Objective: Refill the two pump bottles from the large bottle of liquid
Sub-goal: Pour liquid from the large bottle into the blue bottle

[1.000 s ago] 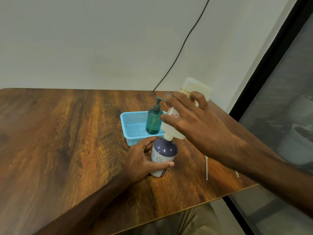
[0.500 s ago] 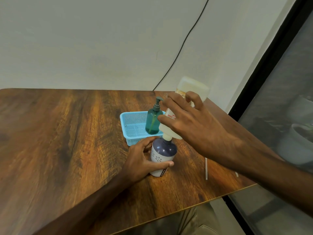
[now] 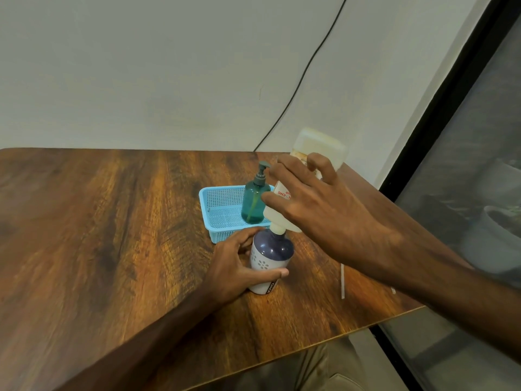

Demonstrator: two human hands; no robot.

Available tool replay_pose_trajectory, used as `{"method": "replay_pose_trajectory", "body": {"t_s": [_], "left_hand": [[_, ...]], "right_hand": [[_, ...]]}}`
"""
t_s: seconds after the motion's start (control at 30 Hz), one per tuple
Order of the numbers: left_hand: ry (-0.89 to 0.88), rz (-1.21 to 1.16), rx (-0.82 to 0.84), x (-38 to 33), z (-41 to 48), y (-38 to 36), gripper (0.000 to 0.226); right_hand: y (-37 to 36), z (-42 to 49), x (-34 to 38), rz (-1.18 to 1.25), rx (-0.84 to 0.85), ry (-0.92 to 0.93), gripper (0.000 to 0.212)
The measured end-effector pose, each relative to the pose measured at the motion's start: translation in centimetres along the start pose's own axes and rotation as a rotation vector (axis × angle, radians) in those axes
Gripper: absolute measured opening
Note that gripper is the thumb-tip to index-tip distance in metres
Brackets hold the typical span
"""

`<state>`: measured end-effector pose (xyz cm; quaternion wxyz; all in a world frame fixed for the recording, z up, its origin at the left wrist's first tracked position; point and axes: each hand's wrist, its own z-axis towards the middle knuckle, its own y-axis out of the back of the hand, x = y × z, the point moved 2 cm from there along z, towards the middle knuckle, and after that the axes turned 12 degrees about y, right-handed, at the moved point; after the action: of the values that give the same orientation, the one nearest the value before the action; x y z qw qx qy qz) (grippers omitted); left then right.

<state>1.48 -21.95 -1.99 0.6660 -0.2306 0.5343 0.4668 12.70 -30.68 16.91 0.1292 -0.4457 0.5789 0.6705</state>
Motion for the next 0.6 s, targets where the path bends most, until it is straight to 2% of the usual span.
{"method": "replay_pose_trajectory", "body": {"t_s": [0.37, 0.5, 0.6], "left_hand": [[0.009, 0.029, -0.009, 0.1, 0.1, 0.0, 0.076], [0.027, 0.034, -0.003, 0.3, 0.1, 0.0, 0.078], [0.025, 0.036, -0.001, 0.1, 0.0, 0.1, 0.076]], "right_hand": [[-0.2, 0.0, -0.1, 0.014, -0.039, -0.013, 0.066], [-0.4, -0.5, -0.5, 0.082, -0.083, -0.04, 0.066], [-0.5, -1.2, -1.0, 0.158, -0.109, -0.108, 0.075]]}}
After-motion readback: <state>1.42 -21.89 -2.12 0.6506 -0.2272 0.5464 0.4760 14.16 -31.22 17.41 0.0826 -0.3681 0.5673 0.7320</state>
